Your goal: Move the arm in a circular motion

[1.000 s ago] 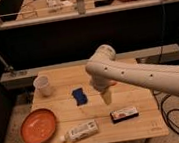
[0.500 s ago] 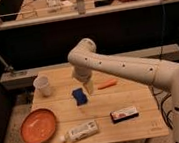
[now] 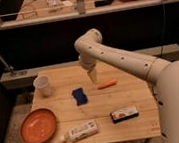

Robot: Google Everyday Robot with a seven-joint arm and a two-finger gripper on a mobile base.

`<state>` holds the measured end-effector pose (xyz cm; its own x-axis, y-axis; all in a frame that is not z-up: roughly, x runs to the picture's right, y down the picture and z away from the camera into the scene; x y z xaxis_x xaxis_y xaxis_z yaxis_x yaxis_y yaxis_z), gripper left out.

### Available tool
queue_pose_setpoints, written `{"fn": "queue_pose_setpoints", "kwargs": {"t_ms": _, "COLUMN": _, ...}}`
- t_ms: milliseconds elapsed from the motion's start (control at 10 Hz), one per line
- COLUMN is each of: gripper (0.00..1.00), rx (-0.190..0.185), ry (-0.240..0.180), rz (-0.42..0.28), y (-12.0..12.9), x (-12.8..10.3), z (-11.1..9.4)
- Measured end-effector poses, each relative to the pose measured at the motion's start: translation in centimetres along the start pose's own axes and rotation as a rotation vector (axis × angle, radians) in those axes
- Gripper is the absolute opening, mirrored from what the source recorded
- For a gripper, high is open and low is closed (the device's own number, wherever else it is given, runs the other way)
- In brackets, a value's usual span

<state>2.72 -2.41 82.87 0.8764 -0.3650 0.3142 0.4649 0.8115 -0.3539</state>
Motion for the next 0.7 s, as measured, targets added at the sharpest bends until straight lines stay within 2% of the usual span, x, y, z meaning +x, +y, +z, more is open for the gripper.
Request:
{"fn": "queue_pose_setpoints", "kwargs": {"t_ms": 200, "gripper": 0.8, "rx": 0.0, "ry": 0.033, "rz": 0.069, "y": 1.8, "x": 4.8, "z": -0.8}}
{"fn": "queue_pose_setpoints", "kwargs": {"t_ms": 400, "gripper": 0.8, "rx": -0.014, "ry": 0.063, "rz": 0.149, "y": 4.7, "x": 9.6, "z": -1.6}}
{"fn": "queue_pose_setpoints", "kwargs": {"t_ms": 700, "gripper": 0.8, "rx": -0.041, "ry": 0.084, "rz": 0.217, "y": 9.7, "x": 14.1, "z": -2.6}}
